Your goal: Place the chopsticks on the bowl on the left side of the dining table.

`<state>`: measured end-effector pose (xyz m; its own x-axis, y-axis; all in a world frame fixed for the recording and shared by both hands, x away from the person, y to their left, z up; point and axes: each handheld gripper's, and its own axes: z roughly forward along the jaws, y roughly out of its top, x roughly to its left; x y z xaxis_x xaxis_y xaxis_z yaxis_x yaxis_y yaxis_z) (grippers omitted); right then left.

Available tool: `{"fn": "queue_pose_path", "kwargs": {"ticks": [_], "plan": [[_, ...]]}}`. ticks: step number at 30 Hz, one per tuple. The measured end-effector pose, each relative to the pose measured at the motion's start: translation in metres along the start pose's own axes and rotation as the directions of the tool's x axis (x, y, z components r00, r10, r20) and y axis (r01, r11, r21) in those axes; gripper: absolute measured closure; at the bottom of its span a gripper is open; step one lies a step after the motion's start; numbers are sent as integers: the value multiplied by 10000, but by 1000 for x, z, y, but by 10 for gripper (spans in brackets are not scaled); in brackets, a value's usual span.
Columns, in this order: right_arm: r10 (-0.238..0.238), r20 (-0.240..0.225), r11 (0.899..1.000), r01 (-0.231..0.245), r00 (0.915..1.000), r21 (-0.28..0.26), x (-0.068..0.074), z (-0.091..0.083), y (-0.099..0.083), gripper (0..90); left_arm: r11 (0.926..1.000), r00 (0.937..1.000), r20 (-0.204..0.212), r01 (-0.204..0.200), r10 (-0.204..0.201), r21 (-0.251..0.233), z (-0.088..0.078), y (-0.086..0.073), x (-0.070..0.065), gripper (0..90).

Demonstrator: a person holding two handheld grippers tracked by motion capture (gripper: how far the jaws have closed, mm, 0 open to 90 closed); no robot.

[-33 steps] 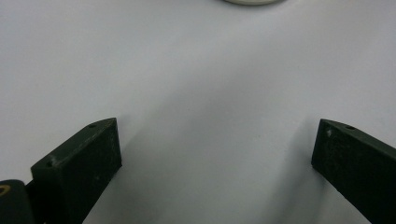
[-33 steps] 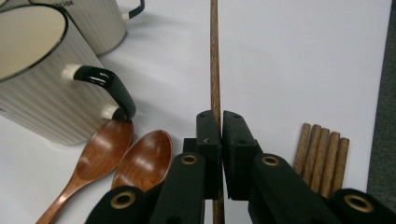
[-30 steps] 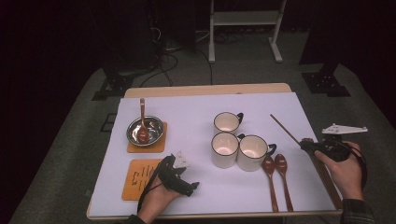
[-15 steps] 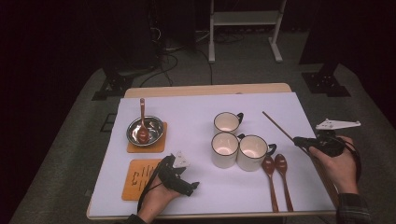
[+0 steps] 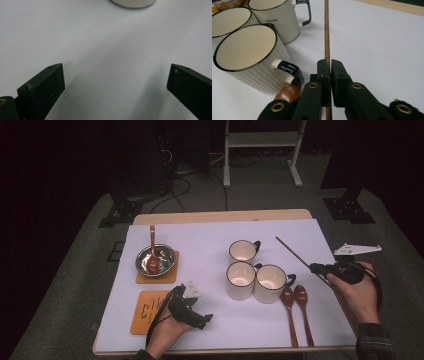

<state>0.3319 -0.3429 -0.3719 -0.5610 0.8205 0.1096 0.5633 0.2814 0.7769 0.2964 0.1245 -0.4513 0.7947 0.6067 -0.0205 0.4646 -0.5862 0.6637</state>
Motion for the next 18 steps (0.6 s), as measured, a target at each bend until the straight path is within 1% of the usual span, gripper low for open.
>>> {"fn": "queue_pose_path", "kwargs": {"ticks": [2,3,8,10,11,13,17,18], "plan": [[-18,-36,10000,18,10000,5,1,1,2,854,10000,10000,65,17,-17,-25,-2,0,0,28],[-35,-81,10000,35,10000,17,1,1,2,854,10000,9999,83,60,-60,-58,-2,1,0,27],[-218,-200,9997,220,9996,69,4,4,6,854,9999,9999,159,26,-24,-108,-8,3,1,28],[-258,-246,9996,260,9994,69,5,5,8,854,9998,9999,155,46,-43,-205,-10,4,1,29],[-253,-261,9996,255,9993,75,5,5,8,854,9999,9999,162,-1,3,-168,-11,5,1,34],[-303,-268,9995,305,9992,72,5,6,10,855,9997,9998,188,55,-50,-234,-13,6,1,39],[-327,-353,9995,328,9988,34,7,7,13,855,9997,9996,252,-77,84,-243,-16,8,2,43],[-327,-353,9995,328,9988,34,7,7,13,855,9996,9994,274,-182,189,-233,-16,9,3,43]]}}
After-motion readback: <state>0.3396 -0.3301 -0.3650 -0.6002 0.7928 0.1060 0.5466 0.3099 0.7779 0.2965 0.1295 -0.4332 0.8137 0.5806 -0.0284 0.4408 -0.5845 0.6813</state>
